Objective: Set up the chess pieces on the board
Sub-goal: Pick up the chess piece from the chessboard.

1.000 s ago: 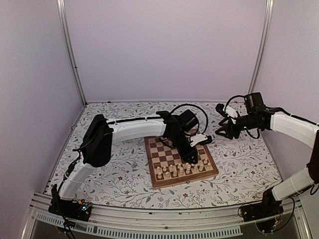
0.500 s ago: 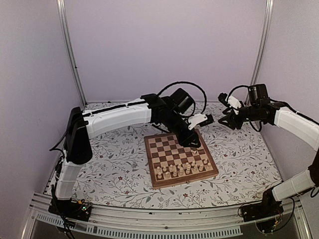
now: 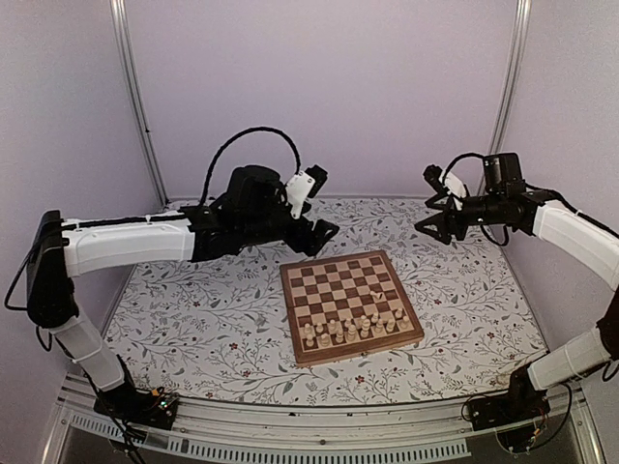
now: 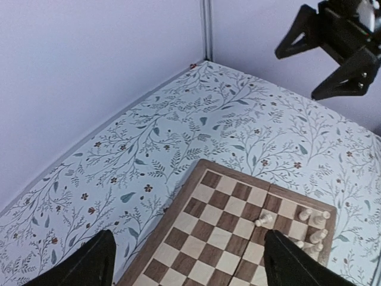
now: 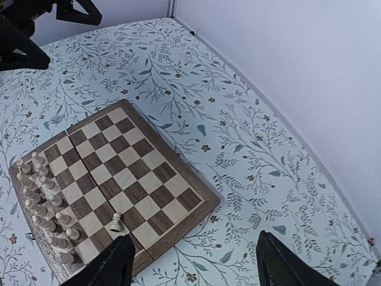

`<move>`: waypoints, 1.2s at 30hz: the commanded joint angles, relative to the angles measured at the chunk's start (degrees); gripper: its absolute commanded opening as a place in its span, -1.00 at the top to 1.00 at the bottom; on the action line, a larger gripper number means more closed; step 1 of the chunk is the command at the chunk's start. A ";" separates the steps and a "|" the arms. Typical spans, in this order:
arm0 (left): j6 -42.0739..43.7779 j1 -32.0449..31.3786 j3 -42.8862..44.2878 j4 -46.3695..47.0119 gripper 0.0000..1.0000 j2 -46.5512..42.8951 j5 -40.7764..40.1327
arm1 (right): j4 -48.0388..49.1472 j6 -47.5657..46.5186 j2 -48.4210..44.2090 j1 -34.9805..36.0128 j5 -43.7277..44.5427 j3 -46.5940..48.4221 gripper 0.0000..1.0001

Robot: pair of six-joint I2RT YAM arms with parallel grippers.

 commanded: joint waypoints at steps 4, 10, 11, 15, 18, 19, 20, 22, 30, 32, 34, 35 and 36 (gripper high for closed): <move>-8.33 2.59 -8.00 18.05 -0.89 -2.75 -7.50 | -6.49 -3.21 8.86 6.68 -1.29 -0.15 -0.10; -14.00 3.68 -9.21 16.07 -0.41 -3.27 -2.12 | -5.66 -1.80 14.23 13.90 5.96 -1.92 0.01; -14.83 3.77 -9.31 16.02 -0.40 -3.14 -1.84 | -5.49 -1.61 15.14 14.61 7.31 -1.95 0.03; -16.36 4.00 -8.34 13.69 -0.40 -1.75 -1.00 | -5.02 -1.00 18.23 16.36 11.54 -1.46 0.06; -16.67 4.00 -7.86 12.76 -0.40 -0.95 -0.32 | -5.30 -0.36 20.60 17.00 13.42 -0.90 0.07; -16.83 4.00 -7.69 12.62 -0.41 -0.65 -0.06 | -5.33 -0.21 21.09 17.14 13.87 -0.78 0.08; -16.98 4.00 -7.52 12.37 -0.41 -0.42 0.24 | -5.44 -0.17 21.88 17.36 13.98 -0.71 0.08; -17.26 4.00 -7.10 11.64 -0.40 0.27 0.77 | -5.68 -0.09 22.86 17.53 13.87 -0.30 0.09; -18.23 4.00 -4.27 8.04 -0.35 3.51 2.13 | -6.37 0.23 25.77 18.43 14.37 1.27 0.12; -18.41 4.00 -4.00 7.81 -0.34 3.90 3.66 | -6.58 0.22 26.43 18.74 14.95 1.69 0.14; -18.55 4.00 -3.86 7.64 -0.33 4.22 3.89 | -6.72 0.20 26.93 18.89 15.25 1.87 0.18; -18.58 4.00 -3.78 7.50 -0.33 4.33 4.04 | -6.76 0.20 27.15 18.90 15.30 1.94 0.20; -18.67 4.00 -3.69 7.41 -0.32 4.46 4.14 | -6.88 0.26 27.42 18.95 15.27 2.04 0.23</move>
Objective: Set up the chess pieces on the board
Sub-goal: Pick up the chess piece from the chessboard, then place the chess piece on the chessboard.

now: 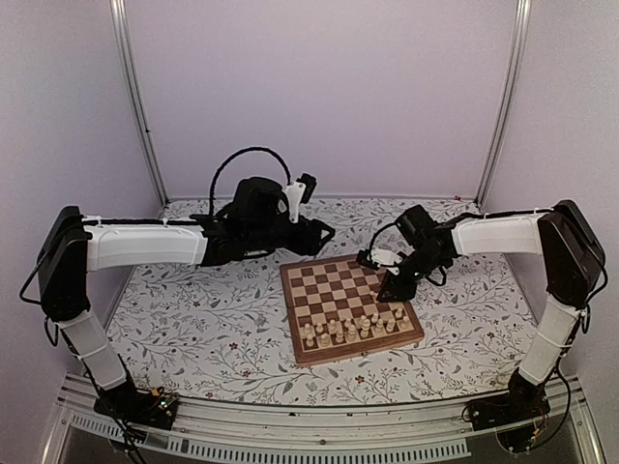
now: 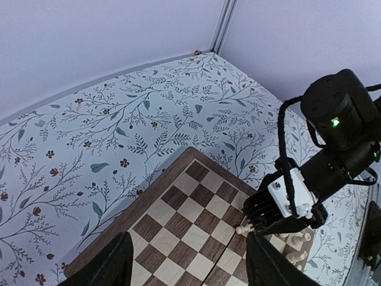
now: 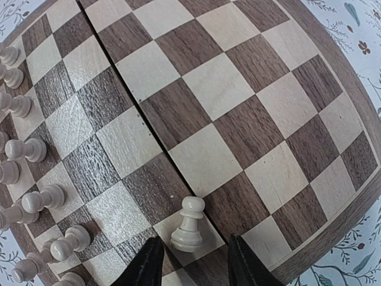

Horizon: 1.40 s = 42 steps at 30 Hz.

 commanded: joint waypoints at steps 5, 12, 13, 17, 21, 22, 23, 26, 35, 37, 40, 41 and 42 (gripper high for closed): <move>-1.01 0.81 2.44 -1.83 -0.31 1.82 1.95 | -1.78 0.59 2.89 0.72 0.37 2.30 0.44; -2.19 0.98 3.02 -2.22 -0.31 3.33 3.33 | -2.46 0.59 4.21 0.72 -0.49 2.74 0.61; -2.40 1.06 3.04 -2.22 -0.31 3.58 3.59 | -2.48 0.66 4.42 0.71 -0.47 2.80 0.64; -3.37 1.14 3.15 -2.06 -0.31 4.39 4.43 | -2.80 0.92 5.26 0.72 -0.08 3.25 0.81; -5.10 1.53 2.81 -0.70 -0.31 5.43 7.69 | -1.48 0.85 2.27 0.74 -1.64 2.63 0.90; -5.90 1.78 2.52 0.51 -0.31 5.68 9.65 | -1.03 0.69 0.32 0.72 -2.86 2.06 0.91; -7.00 2.12 2.06 1.81 -0.31 5.90 11.59 | -0.43 0.47 -1.01 0.72 -4.30 1.64 0.92; -11.00 3.13 0.24 7.09 -0.27 6.63 17.94 | 0.95 0.00 -6.12 0.71 -8.78 0.25 0.93; -23.42 3.80 -0.54 20.77 -0.15 12.96 33.29 | 2.17 -1.08 -13.46 0.64 -15.44 -2.18 0.92; -25.74 3.72 -0.69 23.91 -0.14 14.25 35.69 | 2.23 -1.08 -13.65 0.59 -15.37 -2.30 0.92; -28.61 3.55 -0.66 26.96 -0.12 15.69 38.05 | 2.32 -1.08 -13.75 0.61 -15.44 -2.27 0.92; -29.36 3.46 -0.53 27.60 -0.10 16.19 38.85 | 2.40 -1.01 -13.85 0.64 -15.44 -2.30 0.92; -30.05 3.38 -0.42 28.04 -0.10 16.65 39.70 | 2.41 -0.99 -13.87 0.61 -15.40 -2.26 0.92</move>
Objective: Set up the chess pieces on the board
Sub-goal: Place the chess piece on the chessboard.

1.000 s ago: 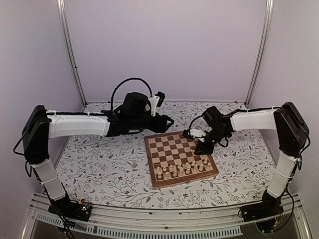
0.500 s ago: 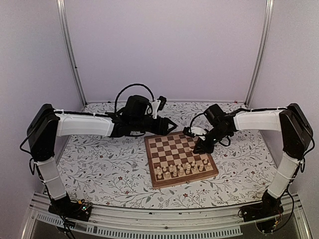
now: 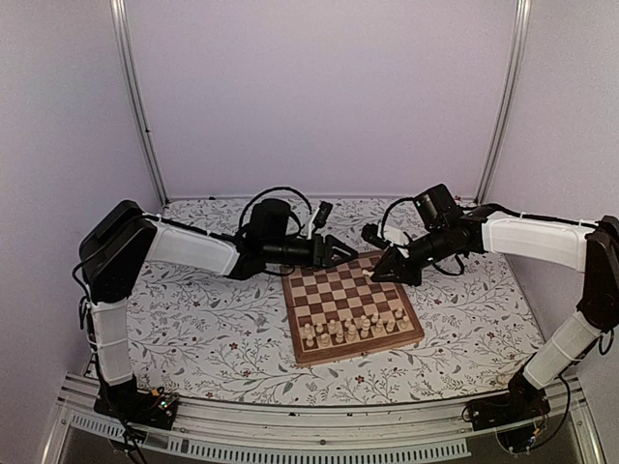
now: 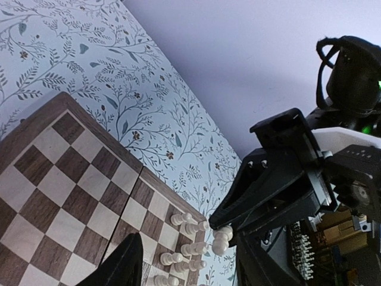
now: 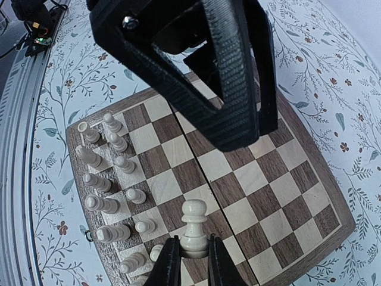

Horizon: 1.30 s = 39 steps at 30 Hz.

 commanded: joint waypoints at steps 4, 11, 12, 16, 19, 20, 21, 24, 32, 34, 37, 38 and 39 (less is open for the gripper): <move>-6.65 -0.69 0.53 7.51 -0.06 3.08 7.31 | 0.79 -0.29 -1.03 0.31 -1.56 -0.70 0.92; -7.93 -2.16 3.74 6.82 0.00 6.64 10.02 | 0.95 -0.20 -1.00 0.34 -1.67 -0.79 0.91; -8.03 -2.34 4.21 6.79 0.01 7.07 10.29 | 0.95 -0.20 -1.02 0.30 -1.67 -0.80 0.91; -8.30 -2.79 5.44 6.94 0.11 8.14 11.27 | 0.91 -0.29 -0.84 0.33 -1.61 -0.89 0.90; -8.56 -2.90 6.16 7.12 0.21 8.70 12.10 | 0.87 -0.29 -0.54 0.30 -1.40 -0.97 0.90; -8.72 -2.97 6.35 7.18 0.24 8.95 12.32 | 0.82 -0.29 -0.46 0.34 -1.33 -0.98 0.90; -8.90 -2.99 6.50 7.29 0.28 9.09 12.70 | 0.88 -0.29 -0.38 0.30 -1.30 -0.84 0.90; -9.35 -3.08 6.77 7.49 0.34 9.59 13.32 | 0.97 -0.29 -0.19 0.28 -1.03 -0.74 0.89; -10.43 -3.30 7.20 8.25 0.50 10.32 14.54 | 1.13 0.06 0.57 0.34 0.14 -0.62 0.89; -10.60 -3.34 7.45 8.37 0.54 10.51 14.81 | 1.21 0.11 0.78 0.37 0.30 -0.61 0.89; -10.74 -3.52 7.93 8.28 0.64 10.82 15.19 | 1.32 0.15 1.18 0.30 0.83 -0.62 0.89; -10.77 -3.59 8.14 8.22 0.68 10.91 15.42 | 1.39 0.27 1.29 0.30 0.99 -0.57 0.89; -10.66 -3.68 8.34 8.05 0.72 10.96 15.47 | 1.45 0.32 1.36 0.25 1.19 -0.62 0.88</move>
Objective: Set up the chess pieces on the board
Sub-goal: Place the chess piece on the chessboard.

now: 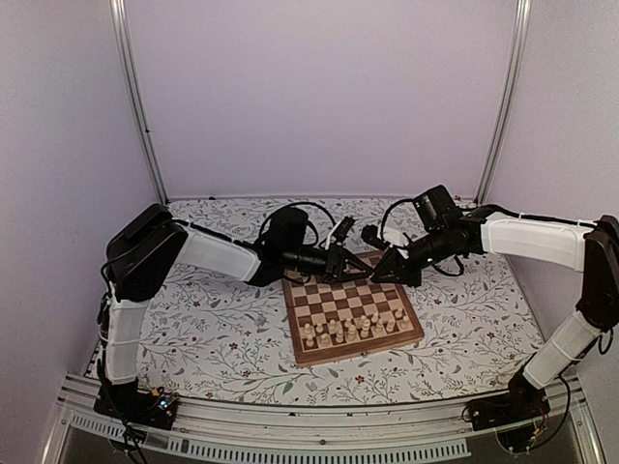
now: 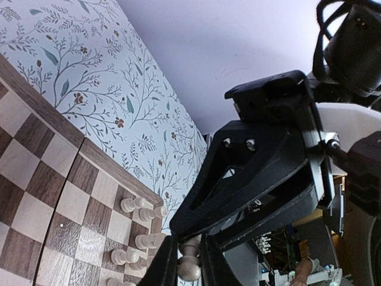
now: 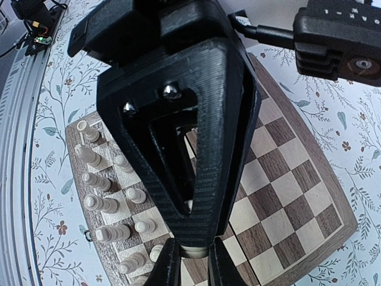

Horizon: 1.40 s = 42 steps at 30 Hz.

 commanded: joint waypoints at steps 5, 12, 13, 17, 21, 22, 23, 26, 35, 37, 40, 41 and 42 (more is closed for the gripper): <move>4.80 -1.38 4.67 -5.10 0.88 1.15 -0.01 | 0.94 0.52 0.95 0.22 2.90 -0.53 0.45; 23.42 -2.53 14.55 -30.60 0.92 -0.41 -9.53 | -0.43 -1.27 -7.50 -11.01 -2.90 -1.54 -0.13; 26.49 -2.75 16.37 -34.44 0.92 -0.34 -11.33 | -0.35 -1.30 -8.66 -13.76 -3.90 -1.53 -0.19; 36.44 -4.28 23.36 -47.59 0.94 1.08 -16.73 | 2.25 0.67 -12.58 -20.73 -3.10 -2.54 -0.28; 45.84 -7.01 29.48 -56.21 0.96 2.90 -22.60 | 3.65 2.72 -12.35 -21.48 1.39 -3.60 -0.29; 47.86 -7.74 32.08 -58.59 0.96 3.74 -24.37 | 3.74 2.87 -11.89 -21.43 2.44 -3.68 -0.29; 49.58 -8.38 34.01 -60.79 0.95 4.71 -25.63 | 3.89 2.91 -11.54 -21.46 3.62 -3.71 -0.29; 53.01 -10.16 39.70 -66.34 0.95 7.73 -28.92 | 4.68 2.71 -10.05 -21.44 7.06 -3.99 -0.29; 58.14 -13.41 51.22 -76.17 0.96 15.24 -33.40 | 4.97 1.95 -8.23 -21.42 11.23 -4.59 -0.30; 58.50 -13.89 51.86 -76.57 0.96 15.87 -33.61 | 4.89 1.92 -7.86 -21.44 11.80 -4.68 -0.30; 58.85 -14.38 52.43 -77.30 0.96 16.56 -34.03 | 4.92 1.87 -7.49 -21.47 11.71 -4.78 -0.31; 59.05 -14.59 52.61 -77.58 0.96 16.77 -34.34 | 4.90 1.87 -7.43 -21.45 11.67 -4.78 -0.31; 59.21 -14.67 52.82 -77.87 0.96 17.00 -34.48 | 4.90 1.86 -7.39 -21.45 11.65 -4.84 -0.31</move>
